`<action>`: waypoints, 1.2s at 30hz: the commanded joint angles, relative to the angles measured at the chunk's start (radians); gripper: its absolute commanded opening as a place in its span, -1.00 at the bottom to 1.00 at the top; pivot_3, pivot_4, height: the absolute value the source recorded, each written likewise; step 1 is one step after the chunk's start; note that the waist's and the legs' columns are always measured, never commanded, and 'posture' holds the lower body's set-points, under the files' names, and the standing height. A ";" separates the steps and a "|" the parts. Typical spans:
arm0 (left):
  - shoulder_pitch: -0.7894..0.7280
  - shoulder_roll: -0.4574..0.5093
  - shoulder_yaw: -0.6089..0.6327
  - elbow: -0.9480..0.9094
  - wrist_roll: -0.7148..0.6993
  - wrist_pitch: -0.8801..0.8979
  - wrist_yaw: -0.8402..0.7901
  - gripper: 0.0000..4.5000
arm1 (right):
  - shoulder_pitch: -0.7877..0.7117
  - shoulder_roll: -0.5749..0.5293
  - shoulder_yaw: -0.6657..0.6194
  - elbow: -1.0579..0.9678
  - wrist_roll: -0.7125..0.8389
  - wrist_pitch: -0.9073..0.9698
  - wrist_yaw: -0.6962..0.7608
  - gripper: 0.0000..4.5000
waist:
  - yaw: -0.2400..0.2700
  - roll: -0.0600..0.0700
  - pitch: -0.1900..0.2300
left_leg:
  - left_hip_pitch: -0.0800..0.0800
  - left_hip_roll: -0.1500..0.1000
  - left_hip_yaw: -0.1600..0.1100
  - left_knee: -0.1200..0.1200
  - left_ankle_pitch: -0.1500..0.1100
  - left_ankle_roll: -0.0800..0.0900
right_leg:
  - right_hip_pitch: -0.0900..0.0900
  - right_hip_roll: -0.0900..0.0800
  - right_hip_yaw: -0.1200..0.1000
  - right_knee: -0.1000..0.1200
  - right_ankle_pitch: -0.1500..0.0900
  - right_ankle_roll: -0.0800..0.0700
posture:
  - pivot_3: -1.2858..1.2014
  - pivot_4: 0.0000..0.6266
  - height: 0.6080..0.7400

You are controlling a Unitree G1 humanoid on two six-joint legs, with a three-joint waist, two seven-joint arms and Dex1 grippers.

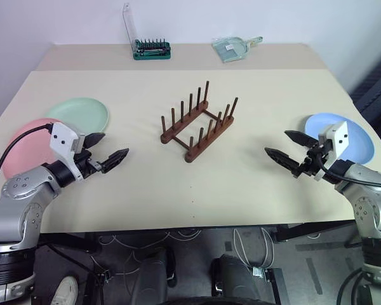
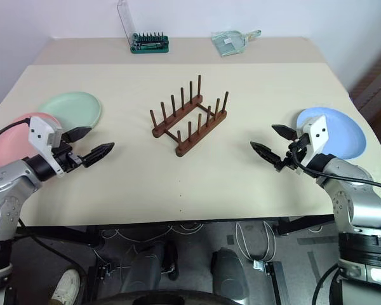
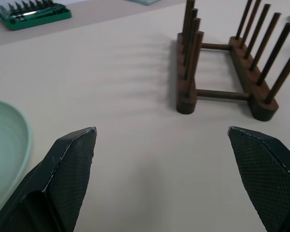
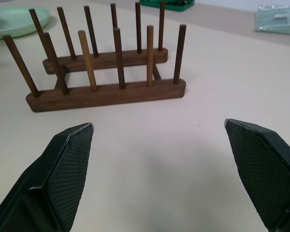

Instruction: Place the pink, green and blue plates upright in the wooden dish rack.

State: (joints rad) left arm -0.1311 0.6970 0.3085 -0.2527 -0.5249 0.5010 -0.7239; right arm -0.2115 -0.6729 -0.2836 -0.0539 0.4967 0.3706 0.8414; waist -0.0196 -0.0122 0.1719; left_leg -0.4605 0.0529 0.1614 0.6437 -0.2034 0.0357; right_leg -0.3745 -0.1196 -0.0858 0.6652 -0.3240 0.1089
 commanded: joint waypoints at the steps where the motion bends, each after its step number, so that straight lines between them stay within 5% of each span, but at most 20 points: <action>1: 0.008 0.001 0.015 -0.046 -0.015 -0.001 0.002 1.00 | -0.031 -0.004 -0.006 -0.018 0.009 -0.004 -0.002 0.97 | 0.000 0.000 0.000 | 0.000 0.000 0.000 0.000 0.000 0.000 | 0.000 0.000 0.000 0.000 0.000 0.000 | 0.03 -0.52 0.88; 18: 0.060 -0.035 -0.149 -0.116 0.031 0.003 0.006 1.00 | -0.083 0.067 0.092 -0.032 -0.009 -0.014 -0.030 0.97 | 0.003 0.000 0.000 | 0.000 0.000 0.000 0.000 0.000 0.001 | 0.000 0.000 0.000 0.000 0.000 0.000 | 0.03 -0.52 0.88; 23: -0.033 -0.126 -0.343 -0.046 0.139 -0.014 0.034 1.00 | -0.070 0.089 0.105 -0.024 -0.012 -0.026 -0.030 0.97 | 0.007 0.001 0.000 | 0.000 -0.001 0.000 0.000 0.000 0.001 | 0.001 0.000 0.000 0.000 0.000 0.000 | 0.03 -0.52 0.88; 29: -0.086 -0.164 -0.433 0.015 0.177 -0.018 -0.004 1.00 | -0.053 0.109 0.105 -0.089 0.001 -0.008 -0.064 0.97 | 0.003 0.001 0.000 | 0.000 -0.001 0.000 0.000 0.000 0.001 | 0.000 0.000 0.000 0.000 0.000 0.000 | 0.03 -0.52 0.88; 36: -0.181 -0.323 -0.537 0.178 0.356 -0.063 0.166 1.00 | -0.005 0.132 0.112 -0.108 -0.008 -0.022 -0.092 0.97 | 0.010 0.002 0.000 | 0.000 -0.001 0.000 0.003 -0.001 0.003 | 0.002 -0.001 0.000 -0.001 0.000 0.000 | 0.03 -0.52 0.88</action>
State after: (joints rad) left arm -0.3073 0.3861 -0.2043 -0.0937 -0.2028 0.4424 -0.5979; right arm -0.2126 -0.5435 -0.1621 -0.1149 0.4844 0.3640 0.7578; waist -0.0098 -0.0104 0.1716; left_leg -0.4609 0.0515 0.1613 0.6465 -0.2048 0.0388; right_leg -0.3729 -0.1202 -0.0860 0.6647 -0.3238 0.1094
